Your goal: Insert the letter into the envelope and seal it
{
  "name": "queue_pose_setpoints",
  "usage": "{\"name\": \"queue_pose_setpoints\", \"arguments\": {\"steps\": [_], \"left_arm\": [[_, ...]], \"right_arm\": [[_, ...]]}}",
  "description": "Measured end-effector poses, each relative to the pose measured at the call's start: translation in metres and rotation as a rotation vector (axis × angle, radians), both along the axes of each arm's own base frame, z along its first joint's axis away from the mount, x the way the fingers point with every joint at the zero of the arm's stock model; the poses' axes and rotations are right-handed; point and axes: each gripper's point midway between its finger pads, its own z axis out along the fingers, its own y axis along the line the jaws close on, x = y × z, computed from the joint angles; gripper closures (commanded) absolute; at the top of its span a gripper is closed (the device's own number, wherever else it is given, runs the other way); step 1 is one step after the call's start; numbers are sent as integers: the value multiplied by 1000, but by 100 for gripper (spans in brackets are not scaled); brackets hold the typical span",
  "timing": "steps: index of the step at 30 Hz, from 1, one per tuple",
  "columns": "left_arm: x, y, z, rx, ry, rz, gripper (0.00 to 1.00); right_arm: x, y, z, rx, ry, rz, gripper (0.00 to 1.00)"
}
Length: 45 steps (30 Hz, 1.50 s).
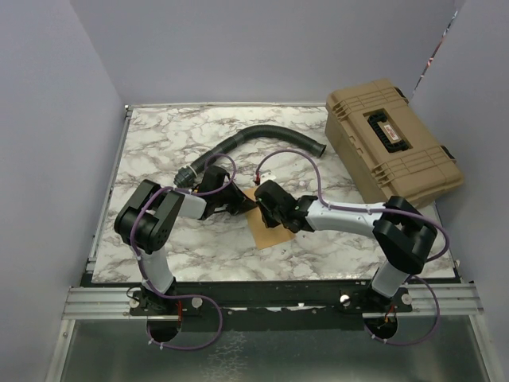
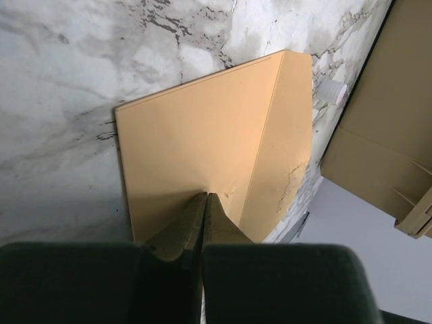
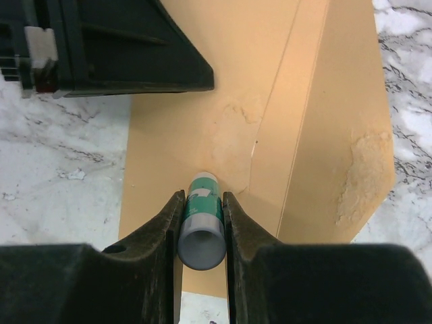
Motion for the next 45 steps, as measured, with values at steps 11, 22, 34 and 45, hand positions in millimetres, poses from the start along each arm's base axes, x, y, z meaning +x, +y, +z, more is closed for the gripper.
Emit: {"name": "queue_pose_setpoints", "arguments": {"steps": [11, 22, 34, 45], "left_arm": [[0, 0, 0, -7, 5, -4, 100], [0, 0, 0, -11, 9, -8, 100], [0, -1, 0, -16, 15, -13, 100], [1, -1, 0, -10, 6, -27, 100]], "right_arm": [[43, -6, 0, -19, -18, -91, 100], [29, -8, -2, -1, -10, -57, 100], [12, -20, -4, -14, 14, -45, 100], [46, 1, 0, 15, -16, -87, 99]]}}
